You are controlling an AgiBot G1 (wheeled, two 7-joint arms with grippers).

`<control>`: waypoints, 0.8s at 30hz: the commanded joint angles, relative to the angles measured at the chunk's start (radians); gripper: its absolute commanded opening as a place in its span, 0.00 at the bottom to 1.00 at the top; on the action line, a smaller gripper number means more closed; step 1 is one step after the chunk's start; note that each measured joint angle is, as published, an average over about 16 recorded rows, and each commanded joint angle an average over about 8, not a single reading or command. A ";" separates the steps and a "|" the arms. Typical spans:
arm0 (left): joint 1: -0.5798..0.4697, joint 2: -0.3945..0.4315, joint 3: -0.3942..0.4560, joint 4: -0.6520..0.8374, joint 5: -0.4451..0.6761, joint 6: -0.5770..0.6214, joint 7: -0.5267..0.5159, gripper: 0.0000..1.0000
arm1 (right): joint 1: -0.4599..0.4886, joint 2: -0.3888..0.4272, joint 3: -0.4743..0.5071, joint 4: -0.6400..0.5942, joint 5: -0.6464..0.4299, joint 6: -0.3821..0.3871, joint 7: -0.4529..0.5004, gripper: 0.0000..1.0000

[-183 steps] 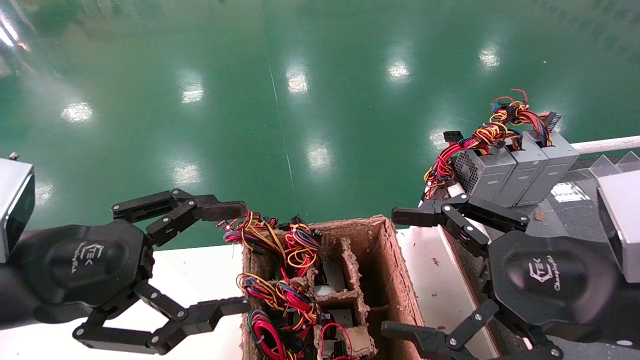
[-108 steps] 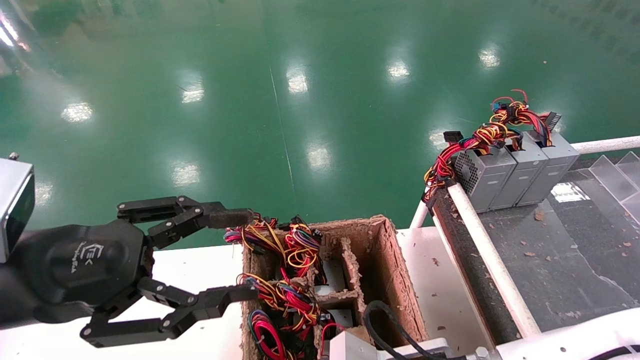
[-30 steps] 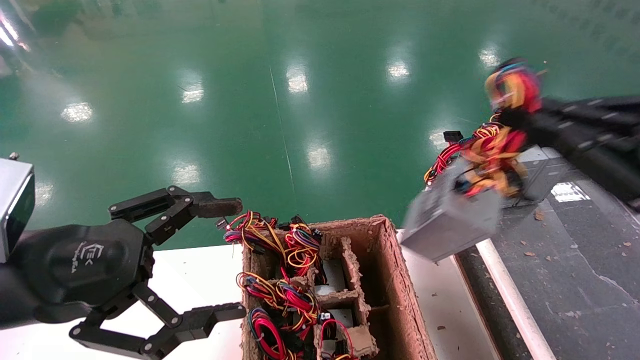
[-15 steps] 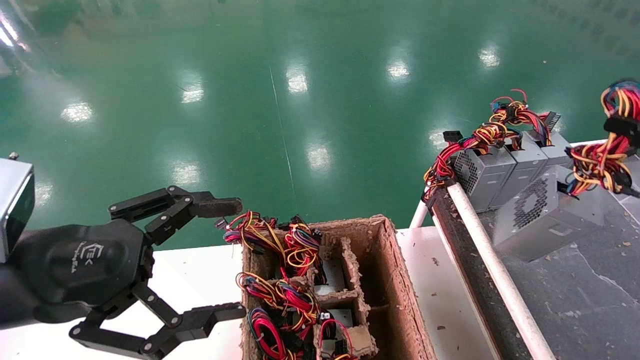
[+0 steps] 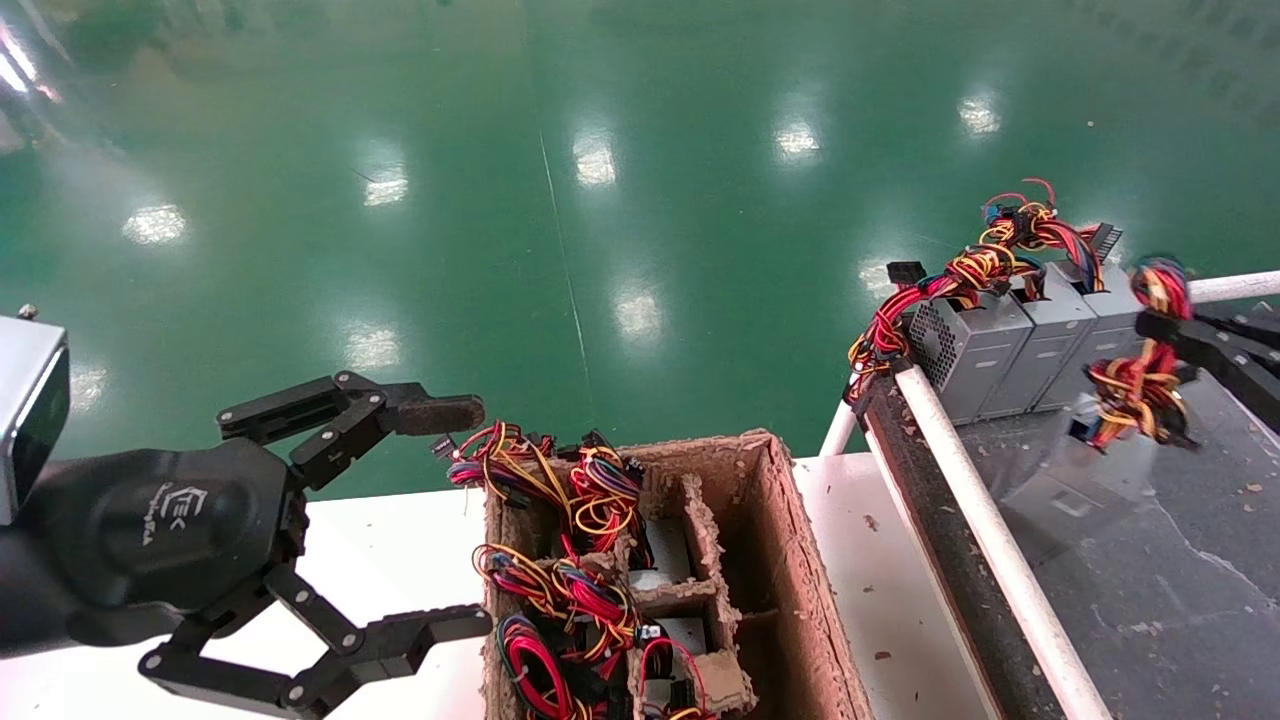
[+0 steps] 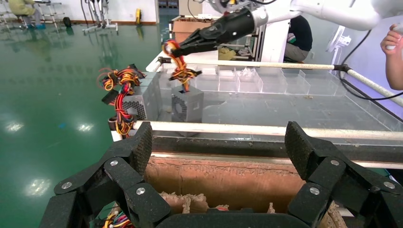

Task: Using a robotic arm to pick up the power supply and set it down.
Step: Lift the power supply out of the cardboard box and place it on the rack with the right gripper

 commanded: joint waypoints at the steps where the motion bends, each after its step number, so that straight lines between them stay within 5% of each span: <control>1: 0.000 0.000 0.000 0.000 0.000 0.000 0.000 1.00 | 0.034 -0.020 -0.020 -0.013 -0.024 -0.003 0.001 0.00; 12: 0.000 0.000 0.000 0.000 0.000 0.000 0.000 1.00 | 0.238 -0.119 -0.098 -0.123 -0.127 -0.055 -0.011 0.00; 20: 0.000 0.000 0.000 0.000 0.000 0.000 0.000 1.00 | 0.329 -0.163 -0.125 -0.207 -0.172 -0.066 -0.041 0.96; 24: 0.000 0.000 0.000 0.000 0.000 0.000 0.000 1.00 | 0.352 -0.174 -0.132 -0.233 -0.184 -0.077 -0.053 1.00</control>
